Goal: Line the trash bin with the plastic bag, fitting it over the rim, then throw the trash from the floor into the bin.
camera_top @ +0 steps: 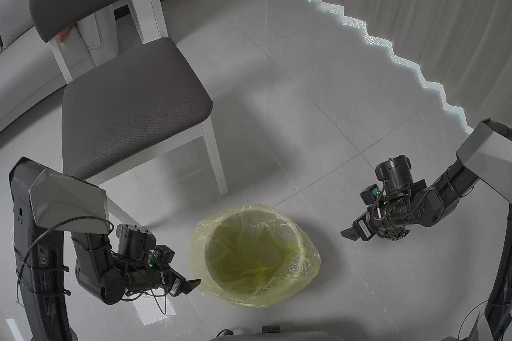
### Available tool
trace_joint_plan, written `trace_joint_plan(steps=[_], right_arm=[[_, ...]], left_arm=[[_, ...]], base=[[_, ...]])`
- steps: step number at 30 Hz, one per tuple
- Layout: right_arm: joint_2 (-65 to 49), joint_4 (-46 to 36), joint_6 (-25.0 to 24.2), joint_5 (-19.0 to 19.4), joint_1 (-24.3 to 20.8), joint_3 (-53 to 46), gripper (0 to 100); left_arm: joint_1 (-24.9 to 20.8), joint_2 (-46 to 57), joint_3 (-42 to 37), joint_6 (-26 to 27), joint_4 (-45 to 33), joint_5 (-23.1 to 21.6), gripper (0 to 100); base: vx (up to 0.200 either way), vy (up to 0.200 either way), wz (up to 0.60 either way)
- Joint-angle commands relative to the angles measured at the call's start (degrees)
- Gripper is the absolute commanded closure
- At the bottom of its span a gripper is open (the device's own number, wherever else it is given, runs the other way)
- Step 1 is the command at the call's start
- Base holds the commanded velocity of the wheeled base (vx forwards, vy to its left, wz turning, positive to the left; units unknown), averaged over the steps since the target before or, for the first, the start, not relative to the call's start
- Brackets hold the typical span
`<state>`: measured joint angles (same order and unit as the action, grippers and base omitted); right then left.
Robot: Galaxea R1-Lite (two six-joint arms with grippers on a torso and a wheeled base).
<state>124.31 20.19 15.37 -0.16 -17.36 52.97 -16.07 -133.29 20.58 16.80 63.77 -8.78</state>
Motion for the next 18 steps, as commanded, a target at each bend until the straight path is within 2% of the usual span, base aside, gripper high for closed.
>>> trace_joint_plan(steps=[1,7,13,14,18], right_arm=[[0.1,-0.2,0.0,0.2,4.2,0.2,0],[3.7,-0.4,2.6,0.2,10.0,3.3,0],[7.9,-0.5,4.0,0.2,13.4,6.6,0],[10.1,-0.6,4.1,0.1,15.1,8.8,0],[14.1,-1.8,5.7,-0.7,17.7,12.7,0]], left_arm=[[-0.5,2.2,-3.1,-3.1,2.1,-2.4,0],[0.1,6.5,-6.8,-8.5,5.8,-5.5,0],[1.9,8.0,-7.5,-13.6,12.3,-5.7,0],[2.5,7.9,-8.0,-15.7,15.3,-5.8,0],[3.1,7.7,-9.5,-18.1,20.3,-5.7,0]], base=[[0.0,0.0,0.0],[0.0,0.0,0.0],[0.0,0.0,0.0],[0.0,0.0,0.0],[0.0,0.0,0.0]])
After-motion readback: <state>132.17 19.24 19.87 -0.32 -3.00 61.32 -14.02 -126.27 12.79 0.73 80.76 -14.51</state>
